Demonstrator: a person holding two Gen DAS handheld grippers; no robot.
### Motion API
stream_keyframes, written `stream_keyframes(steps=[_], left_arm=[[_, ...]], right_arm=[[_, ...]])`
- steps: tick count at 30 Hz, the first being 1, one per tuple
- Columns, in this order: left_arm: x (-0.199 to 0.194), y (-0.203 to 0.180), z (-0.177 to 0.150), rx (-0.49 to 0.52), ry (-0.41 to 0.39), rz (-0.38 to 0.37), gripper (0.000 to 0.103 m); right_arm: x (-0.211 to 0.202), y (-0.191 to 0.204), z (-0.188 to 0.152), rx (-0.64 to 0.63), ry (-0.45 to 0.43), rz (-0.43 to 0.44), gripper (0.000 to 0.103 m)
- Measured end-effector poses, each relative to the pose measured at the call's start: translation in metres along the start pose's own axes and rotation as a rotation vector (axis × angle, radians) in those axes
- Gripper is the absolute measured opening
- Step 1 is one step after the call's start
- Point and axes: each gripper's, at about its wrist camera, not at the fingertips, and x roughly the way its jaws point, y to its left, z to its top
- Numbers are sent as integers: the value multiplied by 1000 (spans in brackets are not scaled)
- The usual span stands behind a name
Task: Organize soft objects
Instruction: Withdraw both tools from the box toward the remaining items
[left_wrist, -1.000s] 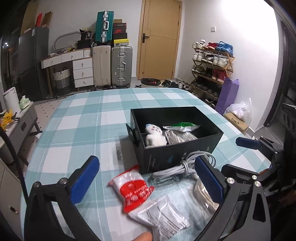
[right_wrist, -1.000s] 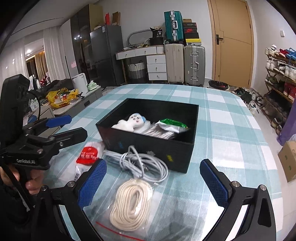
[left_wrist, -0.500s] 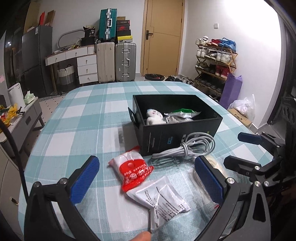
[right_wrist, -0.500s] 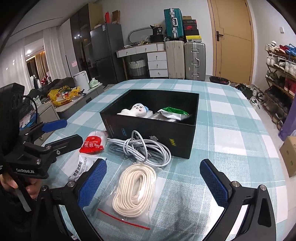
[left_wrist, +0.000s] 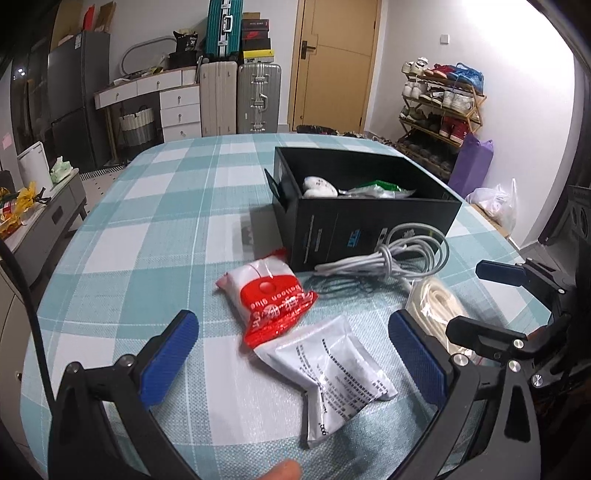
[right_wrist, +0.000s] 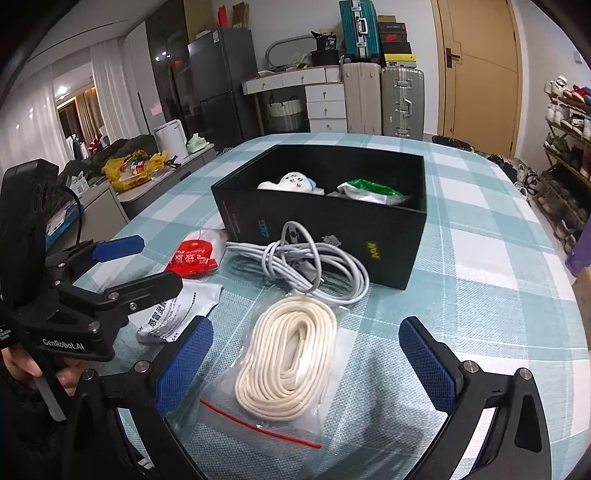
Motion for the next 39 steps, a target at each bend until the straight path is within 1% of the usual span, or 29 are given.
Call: stream_keyframes(steps=[5,13,19,22,32,39], left_arm=[[0,-2,-2,15,7,8,103],[1,-7,-4,30,26,0,103],[5,-6,-4,19,44,-6,103],[4,-5,-4,18,32,2,103],[4,-4,-5,21,37,-2,103],[7,-6,-9,27,58,-10,103]], right_arm=[[4,1,-3,-4,9,8,102],[6,2,-4,-5,15,14,102],[8,2,-4,-5,26,12,102],[8,3,-5,-5,29,13,102],[11,3,-6,-7,46,20,102],[13,4,-8,-17,63,21,102]])
